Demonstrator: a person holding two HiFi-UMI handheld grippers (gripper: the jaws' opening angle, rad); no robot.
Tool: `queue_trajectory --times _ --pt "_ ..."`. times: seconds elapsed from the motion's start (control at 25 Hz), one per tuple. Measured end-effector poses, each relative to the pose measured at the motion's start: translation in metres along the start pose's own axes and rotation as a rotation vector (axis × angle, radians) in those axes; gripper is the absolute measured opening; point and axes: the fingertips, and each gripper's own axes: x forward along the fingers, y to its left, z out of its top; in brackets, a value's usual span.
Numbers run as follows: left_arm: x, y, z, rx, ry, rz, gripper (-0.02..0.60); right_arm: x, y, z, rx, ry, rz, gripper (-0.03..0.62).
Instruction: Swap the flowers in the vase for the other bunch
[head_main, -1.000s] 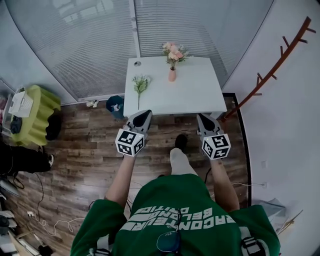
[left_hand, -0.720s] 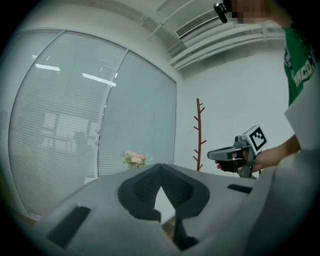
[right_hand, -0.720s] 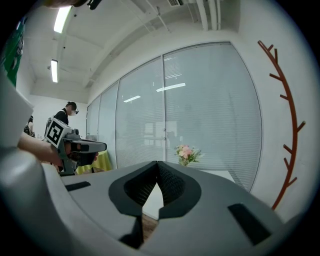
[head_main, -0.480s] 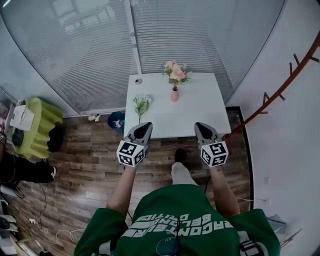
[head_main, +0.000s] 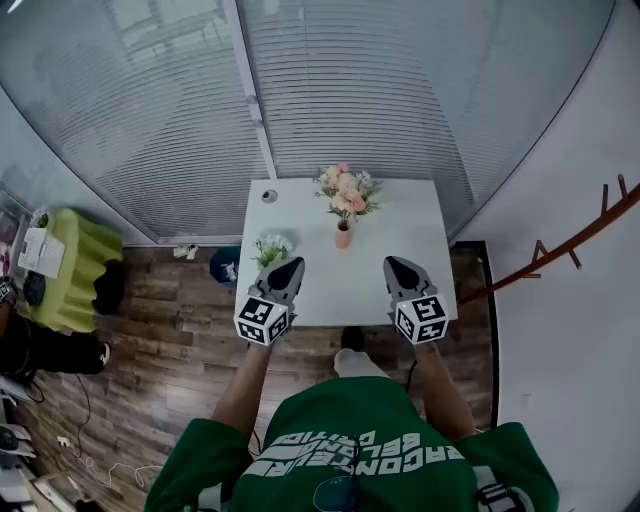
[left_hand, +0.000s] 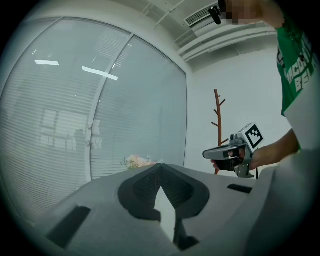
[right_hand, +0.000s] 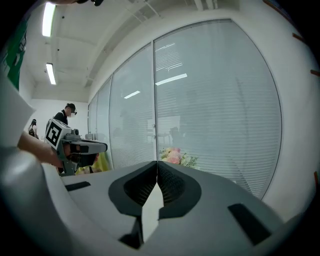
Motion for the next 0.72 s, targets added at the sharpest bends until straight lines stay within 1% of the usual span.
queue_trajectory --times 0.12,0.28,0.48,0.72 --pt "0.042 0.012 0.009 0.005 0.013 0.002 0.008 0.026 -0.031 0.011 0.011 -0.005 0.016 0.012" --pt "0.084 0.028 0.016 0.005 0.023 0.011 0.008 0.059 -0.062 0.017 0.019 0.005 0.038 0.012" --pt "0.116 0.042 0.012 -0.002 0.046 0.039 0.008 0.088 -0.091 0.015 0.038 0.012 0.068 0.012" --pt "0.142 0.057 0.013 -0.018 0.059 0.067 0.008 0.115 -0.113 0.019 0.044 0.021 0.107 0.012"
